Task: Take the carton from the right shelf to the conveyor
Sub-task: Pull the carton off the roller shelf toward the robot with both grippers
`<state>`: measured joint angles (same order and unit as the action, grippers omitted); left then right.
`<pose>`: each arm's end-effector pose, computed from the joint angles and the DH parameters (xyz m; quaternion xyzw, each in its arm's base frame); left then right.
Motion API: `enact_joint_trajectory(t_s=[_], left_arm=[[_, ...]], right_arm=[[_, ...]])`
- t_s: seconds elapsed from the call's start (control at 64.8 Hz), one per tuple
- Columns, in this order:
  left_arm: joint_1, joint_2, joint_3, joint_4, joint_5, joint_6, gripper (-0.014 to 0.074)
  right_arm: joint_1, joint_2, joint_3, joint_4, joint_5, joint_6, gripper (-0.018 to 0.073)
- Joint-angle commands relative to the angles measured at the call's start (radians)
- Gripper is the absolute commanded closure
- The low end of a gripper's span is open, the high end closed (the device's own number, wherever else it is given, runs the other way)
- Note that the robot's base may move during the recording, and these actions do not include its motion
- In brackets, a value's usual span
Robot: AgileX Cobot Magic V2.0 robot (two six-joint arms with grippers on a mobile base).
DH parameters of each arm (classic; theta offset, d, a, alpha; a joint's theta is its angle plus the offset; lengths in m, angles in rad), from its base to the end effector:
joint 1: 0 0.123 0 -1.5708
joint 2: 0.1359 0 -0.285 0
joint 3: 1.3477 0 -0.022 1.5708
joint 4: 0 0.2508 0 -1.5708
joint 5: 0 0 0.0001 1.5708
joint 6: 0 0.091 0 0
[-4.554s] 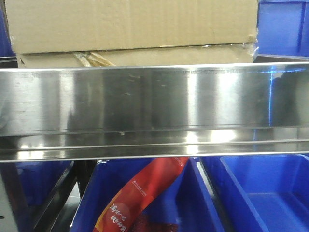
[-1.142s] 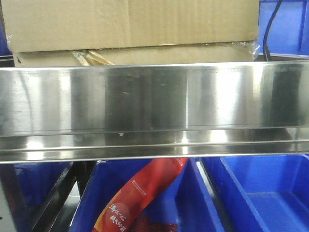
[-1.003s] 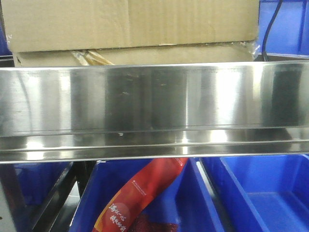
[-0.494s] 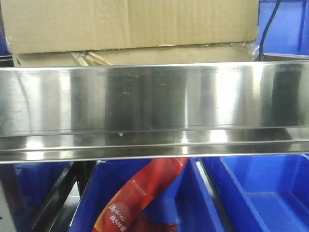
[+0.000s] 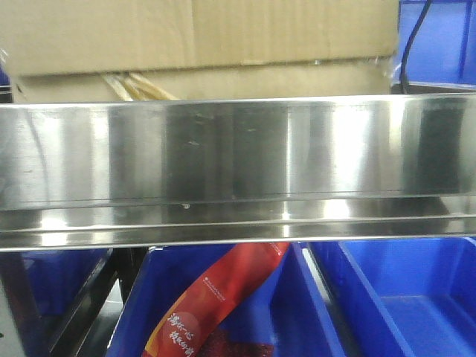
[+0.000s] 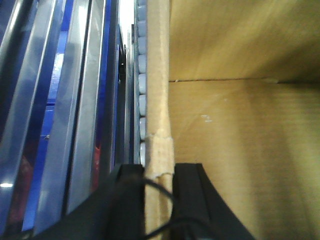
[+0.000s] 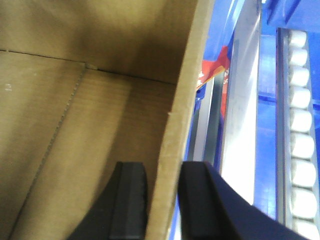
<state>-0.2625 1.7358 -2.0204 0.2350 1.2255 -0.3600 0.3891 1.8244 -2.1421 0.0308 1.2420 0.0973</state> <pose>0.3616 -0.0765 0.4403 -0.0469 0.9288 0.0049 0.3676 0.3607 0.1508 0.4381 -0.1363 0.9234 0.1013 0.3444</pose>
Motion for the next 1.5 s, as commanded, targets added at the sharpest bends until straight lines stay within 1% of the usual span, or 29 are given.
enact_joint_trajectory(t_s=[0.0, 0.139, 0.216, 0.401, 0.479, 0.617, 0.787, 0.926, 1.081, 1.158, 1.266, 1.482], left_arm=[[-0.016, -0.072, -0.009, 0.002, -0.004, 0.000, 0.0602], [-0.053, -0.141, -0.009, 0.004, -0.004, 0.000, 0.0602], [-0.077, -0.172, -0.007, 0.007, -0.004, 0.000, 0.0602], [-0.144, -0.211, 0.007, 0.007, -0.004, 0.000, 0.0602], [-0.174, -0.226, 0.040, 0.007, -0.004, 0.000, 0.0603], [-0.222, -0.260, 0.135, 0.018, -0.004, -0.023, 0.0604], [-0.263, -0.317, 0.221, 0.020, -0.004, -0.035, 0.0604], [-0.275, -0.360, 0.244, 0.020, -0.004, -0.040, 0.0604], [-0.275, -0.399, 0.244, 0.022, -0.004, -0.042, 0.0604], [-0.275, -0.404, 0.240, 0.030, -0.004, -0.042, 0.0604], [-0.275, -0.404, 0.235, 0.060, -0.004, -0.042, 0.0604], [-0.275, -0.404, 0.235, 0.060, -0.004, -0.042, 0.0604]], right_arm=[[0.000, -0.064, -0.029, -0.017, -0.021, 0.003, 0.0625], [0.005, -0.138, -0.034, -0.017, -0.021, 0.003, 0.0625], [0.008, -0.186, -0.011, 0.001, -0.021, 0.003, 0.0625], [0.065, -0.289, 0.101, 0.001, -0.021, 0.003, 0.0625], [0.088, -0.321, 0.166, 0.001, -0.021, 0.003, 0.0625], [0.113, -0.362, 0.274, 0.001, -0.021, 0.008, 0.0625], [0.114, -0.400, 0.330, 0.006, -0.021, 0.008, 0.0625], [0.114, -0.438, 0.330, 0.012, -0.021, 0.008, 0.0625], [0.114, -0.468, 0.330, 0.054, -0.021, 0.008, 0.0625], [0.114, -0.468, 0.330, 0.054, -0.021, 0.008, 0.0625], [0.114, -0.468, 0.330, 0.054, -0.021, 0.008, 0.0625], [0.114, -0.468, 0.330, 0.054, -0.021, 0.008, 0.0625]])
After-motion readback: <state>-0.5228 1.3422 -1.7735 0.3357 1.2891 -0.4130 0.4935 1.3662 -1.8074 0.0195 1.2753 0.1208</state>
